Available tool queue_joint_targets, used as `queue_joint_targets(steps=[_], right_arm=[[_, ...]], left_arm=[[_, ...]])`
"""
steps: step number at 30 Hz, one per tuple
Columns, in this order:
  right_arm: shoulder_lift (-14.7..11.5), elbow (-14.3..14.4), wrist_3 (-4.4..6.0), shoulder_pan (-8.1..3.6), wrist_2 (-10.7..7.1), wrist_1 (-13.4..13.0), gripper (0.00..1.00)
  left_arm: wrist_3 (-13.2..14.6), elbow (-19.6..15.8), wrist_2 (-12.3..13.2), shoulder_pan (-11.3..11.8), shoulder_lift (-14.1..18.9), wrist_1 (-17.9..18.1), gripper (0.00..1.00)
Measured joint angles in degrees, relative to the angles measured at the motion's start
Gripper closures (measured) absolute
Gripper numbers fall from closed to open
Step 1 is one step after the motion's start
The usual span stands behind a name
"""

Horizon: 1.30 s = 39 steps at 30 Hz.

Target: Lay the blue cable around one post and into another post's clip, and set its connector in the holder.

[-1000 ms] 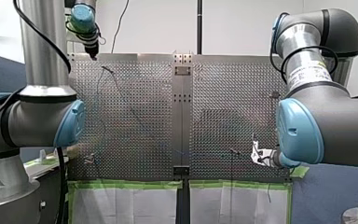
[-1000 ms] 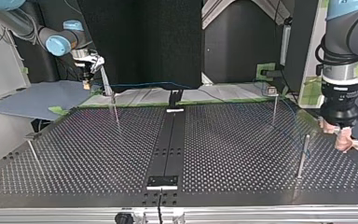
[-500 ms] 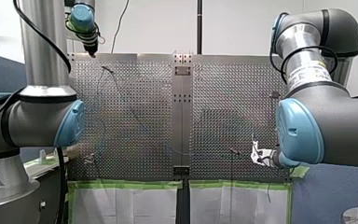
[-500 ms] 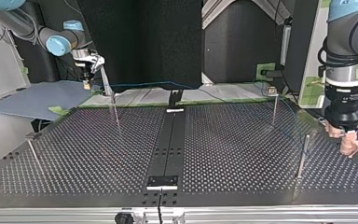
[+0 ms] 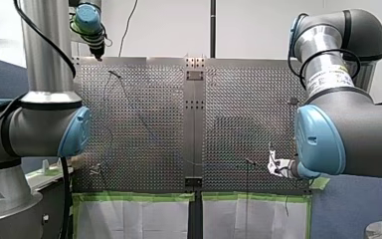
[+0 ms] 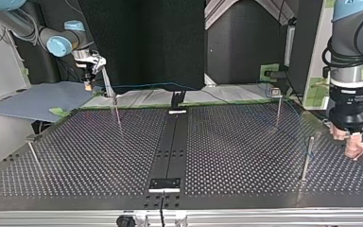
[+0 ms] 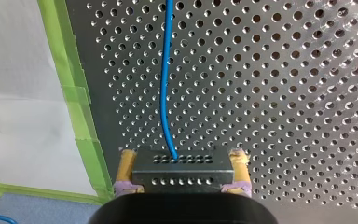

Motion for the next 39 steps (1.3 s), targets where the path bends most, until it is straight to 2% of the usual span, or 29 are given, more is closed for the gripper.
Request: queue_joint_targets(steps=[7, 15, 39], right_arm=[[0.0, 0.0, 0.00, 0.07, 0.00, 0.0, 1.00], [0.0, 0.0, 0.00, 0.09, 0.01, -0.1, 1.00], [0.0, 0.0, 0.00, 0.09, 0.01, 0.0, 1.00]], left_arm=[[-2.1, 0.0, 3.5, -0.3, 0.0, 0.9, 0.00], [-2.4, 0.0, 7.4, -0.4, 0.1, 1.1, 0.00], [-2.6, 0.0, 7.6, -0.5, 0.2, 1.0, 0.00]])
